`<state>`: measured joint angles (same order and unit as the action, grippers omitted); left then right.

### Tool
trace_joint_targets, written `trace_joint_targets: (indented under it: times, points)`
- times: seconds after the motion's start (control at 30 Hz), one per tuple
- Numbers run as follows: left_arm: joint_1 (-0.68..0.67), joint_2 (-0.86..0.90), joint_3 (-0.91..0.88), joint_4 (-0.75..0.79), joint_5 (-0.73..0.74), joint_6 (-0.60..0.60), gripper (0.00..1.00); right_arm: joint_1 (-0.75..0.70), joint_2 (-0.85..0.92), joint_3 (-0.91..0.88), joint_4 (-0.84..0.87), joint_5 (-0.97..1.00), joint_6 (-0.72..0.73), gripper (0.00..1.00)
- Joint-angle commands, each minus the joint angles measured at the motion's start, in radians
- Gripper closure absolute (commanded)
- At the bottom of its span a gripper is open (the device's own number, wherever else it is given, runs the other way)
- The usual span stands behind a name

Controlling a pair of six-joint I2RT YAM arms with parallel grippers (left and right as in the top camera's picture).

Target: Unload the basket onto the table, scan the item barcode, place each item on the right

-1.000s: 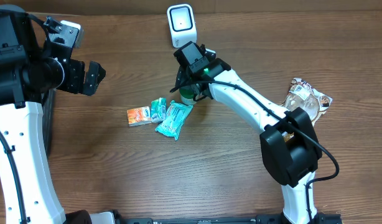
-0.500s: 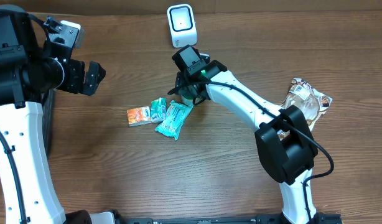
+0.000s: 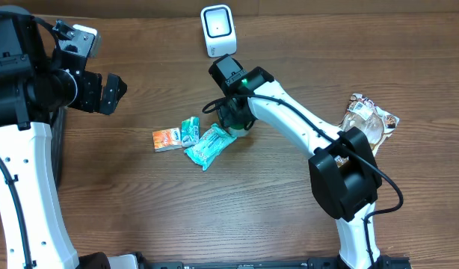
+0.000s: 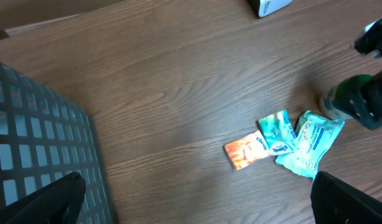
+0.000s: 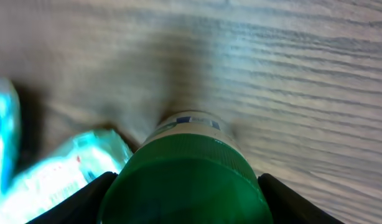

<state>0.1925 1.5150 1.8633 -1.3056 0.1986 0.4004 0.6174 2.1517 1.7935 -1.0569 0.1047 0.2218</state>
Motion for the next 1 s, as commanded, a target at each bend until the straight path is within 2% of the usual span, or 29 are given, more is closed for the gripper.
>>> trace_joint_targets:
  times: [0.0, 0.17, 0.3, 0.53, 0.6, 0.67, 0.8, 0.87, 0.97]
  points:
    - [0.003, -0.004, 0.02, 0.001, 0.003, 0.023, 0.0, -0.007, -0.057, 0.057, -0.035, -0.05, -0.274, 0.3]
    - [0.003, -0.004, 0.02, 0.001, 0.003, 0.023, 0.0, -0.01, -0.128, 0.057, -0.106, -0.217, -0.568, 0.29]
    - [0.003, -0.004, 0.02, 0.001, 0.003, 0.023, 0.0, -0.037, -0.137, 0.057, -0.148, -0.345, -0.747, 0.25]
    - [0.003, -0.004, 0.02, 0.001, 0.003, 0.023, 0.0, -0.135, -0.135, 0.001, -0.137, -0.431, -0.938, 0.17]
    - [0.003, -0.004, 0.02, 0.001, 0.003, 0.023, 0.0, -0.163, -0.135, -0.009, -0.118, -0.433, -0.937, 0.12]
    - [0.003, -0.004, 0.02, 0.001, 0.003, 0.023, 0.0, -0.187, -0.135, -0.009, -0.111, -0.433, -0.937, 0.11]
    - [0.003, -0.004, 0.02, 0.001, 0.003, 0.023, 0.0, -0.209, -0.135, -0.009, -0.111, -0.452, -0.925, 0.04]
    - [0.003, -0.004, 0.02, 0.001, 0.003, 0.023, 0.0, -0.209, -0.135, -0.008, -0.101, -0.448, -0.845, 0.03]
    - [0.003, -0.004, 0.02, 0.001, 0.003, 0.023, 0.0, -0.209, -0.135, -0.008, -0.06, -0.437, -0.628, 0.04]
